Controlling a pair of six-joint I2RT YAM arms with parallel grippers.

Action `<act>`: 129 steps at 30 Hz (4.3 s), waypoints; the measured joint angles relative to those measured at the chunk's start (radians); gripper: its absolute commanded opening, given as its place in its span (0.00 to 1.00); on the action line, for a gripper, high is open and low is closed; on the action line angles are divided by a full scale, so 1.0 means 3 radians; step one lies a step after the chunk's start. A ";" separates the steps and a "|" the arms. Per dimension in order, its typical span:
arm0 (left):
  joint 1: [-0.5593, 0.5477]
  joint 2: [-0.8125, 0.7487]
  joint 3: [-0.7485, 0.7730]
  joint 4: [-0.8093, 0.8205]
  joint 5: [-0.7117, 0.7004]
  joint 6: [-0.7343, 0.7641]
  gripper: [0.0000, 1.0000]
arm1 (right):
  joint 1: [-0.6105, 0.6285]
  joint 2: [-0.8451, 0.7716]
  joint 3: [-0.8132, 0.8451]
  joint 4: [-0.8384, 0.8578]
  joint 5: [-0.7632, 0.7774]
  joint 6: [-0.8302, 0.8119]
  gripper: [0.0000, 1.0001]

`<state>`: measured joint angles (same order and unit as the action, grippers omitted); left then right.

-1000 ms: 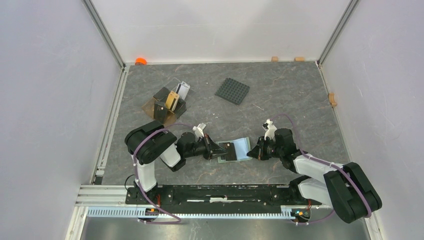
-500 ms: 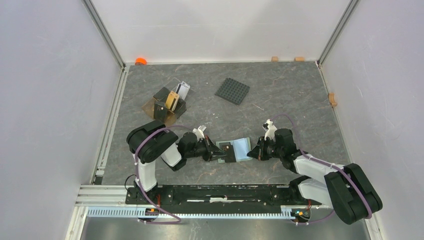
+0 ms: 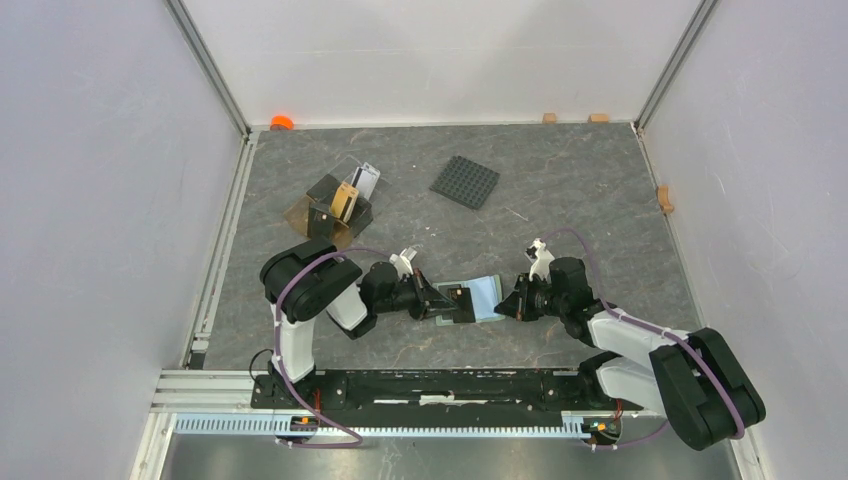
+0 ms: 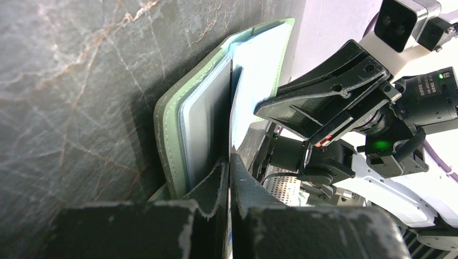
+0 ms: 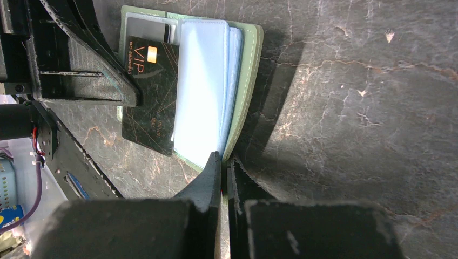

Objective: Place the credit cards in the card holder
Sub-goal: Insert the credit card into the card holder.

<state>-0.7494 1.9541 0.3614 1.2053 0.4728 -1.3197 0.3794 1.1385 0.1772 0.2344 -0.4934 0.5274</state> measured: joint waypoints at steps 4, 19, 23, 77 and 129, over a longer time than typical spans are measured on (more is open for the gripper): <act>0.0000 0.0010 0.0032 -0.0018 0.0000 0.0033 0.02 | 0.0000 -0.0013 0.0000 -0.0018 0.0005 -0.0001 0.00; 0.0000 0.0092 0.0177 -0.0085 0.0003 0.0139 0.02 | 0.0000 -0.0060 0.0000 -0.0075 0.0029 -0.0003 0.00; 0.0000 0.0109 0.0196 -0.0086 0.0003 0.0151 0.02 | 0.0000 -0.0061 0.0000 -0.0076 0.0029 -0.0004 0.00; -0.0252 0.0170 0.0674 -0.0598 -0.0184 0.0300 0.16 | -0.0010 -0.0469 0.0000 -0.0456 0.0178 0.0023 0.00; -0.0483 -0.0415 0.1598 -0.2945 -0.0641 0.1258 0.51 | -0.0031 -0.0619 0.0000 -0.0586 0.0294 -0.0005 0.00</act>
<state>-0.8944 1.8297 0.8410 0.3218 0.2806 -0.9424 0.3702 0.9527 0.1772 0.0586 -0.4053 0.5259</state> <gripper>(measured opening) 0.506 0.010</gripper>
